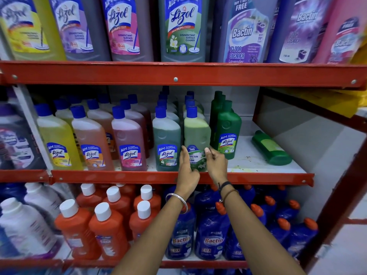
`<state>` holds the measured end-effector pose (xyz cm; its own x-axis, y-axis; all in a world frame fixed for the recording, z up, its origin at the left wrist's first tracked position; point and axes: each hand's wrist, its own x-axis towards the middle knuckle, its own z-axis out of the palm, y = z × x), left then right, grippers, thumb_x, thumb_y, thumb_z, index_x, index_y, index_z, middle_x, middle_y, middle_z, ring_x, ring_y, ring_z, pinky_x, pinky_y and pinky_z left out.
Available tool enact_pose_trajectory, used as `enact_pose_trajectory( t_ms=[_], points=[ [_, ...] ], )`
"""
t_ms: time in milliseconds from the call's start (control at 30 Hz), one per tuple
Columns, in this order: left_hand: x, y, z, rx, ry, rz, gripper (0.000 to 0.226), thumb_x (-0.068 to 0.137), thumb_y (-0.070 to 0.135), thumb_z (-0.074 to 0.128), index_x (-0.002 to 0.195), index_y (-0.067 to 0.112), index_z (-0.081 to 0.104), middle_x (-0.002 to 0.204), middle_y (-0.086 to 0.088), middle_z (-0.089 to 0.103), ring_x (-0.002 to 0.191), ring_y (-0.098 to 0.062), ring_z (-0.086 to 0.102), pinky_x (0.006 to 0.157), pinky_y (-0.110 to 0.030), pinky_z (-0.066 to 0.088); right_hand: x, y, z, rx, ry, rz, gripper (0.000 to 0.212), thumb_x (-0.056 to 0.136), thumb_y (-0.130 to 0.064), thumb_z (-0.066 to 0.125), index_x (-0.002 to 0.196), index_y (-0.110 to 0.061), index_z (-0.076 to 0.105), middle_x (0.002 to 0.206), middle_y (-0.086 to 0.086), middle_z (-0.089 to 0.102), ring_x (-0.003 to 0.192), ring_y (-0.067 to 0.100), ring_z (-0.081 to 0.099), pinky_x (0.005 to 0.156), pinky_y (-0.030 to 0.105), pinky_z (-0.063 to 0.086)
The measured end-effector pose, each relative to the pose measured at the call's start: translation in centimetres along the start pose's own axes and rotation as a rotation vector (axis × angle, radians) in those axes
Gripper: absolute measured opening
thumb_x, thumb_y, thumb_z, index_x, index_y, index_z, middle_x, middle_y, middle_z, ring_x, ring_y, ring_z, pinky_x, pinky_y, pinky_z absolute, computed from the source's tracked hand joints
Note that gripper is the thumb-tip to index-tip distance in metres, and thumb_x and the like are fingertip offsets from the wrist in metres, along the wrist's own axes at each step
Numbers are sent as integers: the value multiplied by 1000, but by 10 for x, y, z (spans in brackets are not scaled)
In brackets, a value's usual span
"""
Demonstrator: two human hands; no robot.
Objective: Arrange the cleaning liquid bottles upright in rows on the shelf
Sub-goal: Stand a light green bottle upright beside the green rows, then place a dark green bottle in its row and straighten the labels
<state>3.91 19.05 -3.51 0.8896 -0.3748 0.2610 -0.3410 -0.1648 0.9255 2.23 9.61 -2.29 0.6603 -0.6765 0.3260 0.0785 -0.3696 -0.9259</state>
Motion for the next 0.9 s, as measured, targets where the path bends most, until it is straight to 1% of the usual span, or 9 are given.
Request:
enact_pose_trajectory(
  t_ms=[133,200,267,333,433,567,667,767,900],
  points=[
    [-6,2,6,11,17,-6,85,81,-12,39,147,19,-4,159,-2,-5,145,-12,2,103,-10,10,-3,1,1,20,-18,-8,31,95,-26,49,108,-3,66,91,13,69,90,26,66,82,40,55],
    [-13,3,13,9,69,13,80,82,-11,40,147,14,2,159,-3,-6,146,-13,2,99,-2,7,-3,1,-4,15,-35,-2,34,94,-24,51,112,2,63,102,18,70,89,20,62,79,28,50],
    [-18,9,24,-1,156,74,73,80,-11,41,146,10,17,158,-5,-2,145,-14,5,93,9,5,2,1,-19,-33,-34,-39,36,92,-24,54,117,1,61,108,16,70,90,12,59,74,13,42],
    [-19,18,36,-28,244,165,64,77,-13,42,136,10,36,156,-9,4,141,-9,9,89,14,8,12,2,-43,-74,35,-103,33,91,-21,55,115,0,63,107,16,70,89,10,59,72,8,38],
    [-13,40,60,-54,306,259,50,75,-12,45,118,13,50,150,-9,14,136,-6,16,95,6,20,33,7,-89,-126,153,-161,28,91,-17,54,110,0,65,101,16,71,87,14,63,74,14,44],
    [3,65,118,-80,175,352,39,75,-11,45,110,5,51,128,-5,36,116,-10,38,92,-3,34,70,26,-143,-254,262,-149,27,89,-16,52,107,-2,66,103,18,71,96,30,66,82,32,50],
    [33,70,169,-55,-3,201,34,81,-4,46,114,3,49,124,-14,44,108,-20,47,97,-23,37,100,46,-168,-374,274,-68,26,87,-12,52,105,0,66,109,22,69,100,38,62,79,34,47],
    [70,71,210,-57,-158,-85,39,85,6,45,122,-4,46,131,-25,46,118,-36,49,99,-34,39,134,72,-183,-481,157,52,32,83,-20,57,110,-3,61,110,26,66,101,42,61,77,38,48],
    [107,69,239,-43,-336,-326,41,90,12,39,125,-9,46,132,-30,50,122,-39,50,101,-41,45,175,97,-194,-676,-70,239,58,78,-39,64,124,-6,50,128,22,56,115,39,55,94,39,46]
  ],
)
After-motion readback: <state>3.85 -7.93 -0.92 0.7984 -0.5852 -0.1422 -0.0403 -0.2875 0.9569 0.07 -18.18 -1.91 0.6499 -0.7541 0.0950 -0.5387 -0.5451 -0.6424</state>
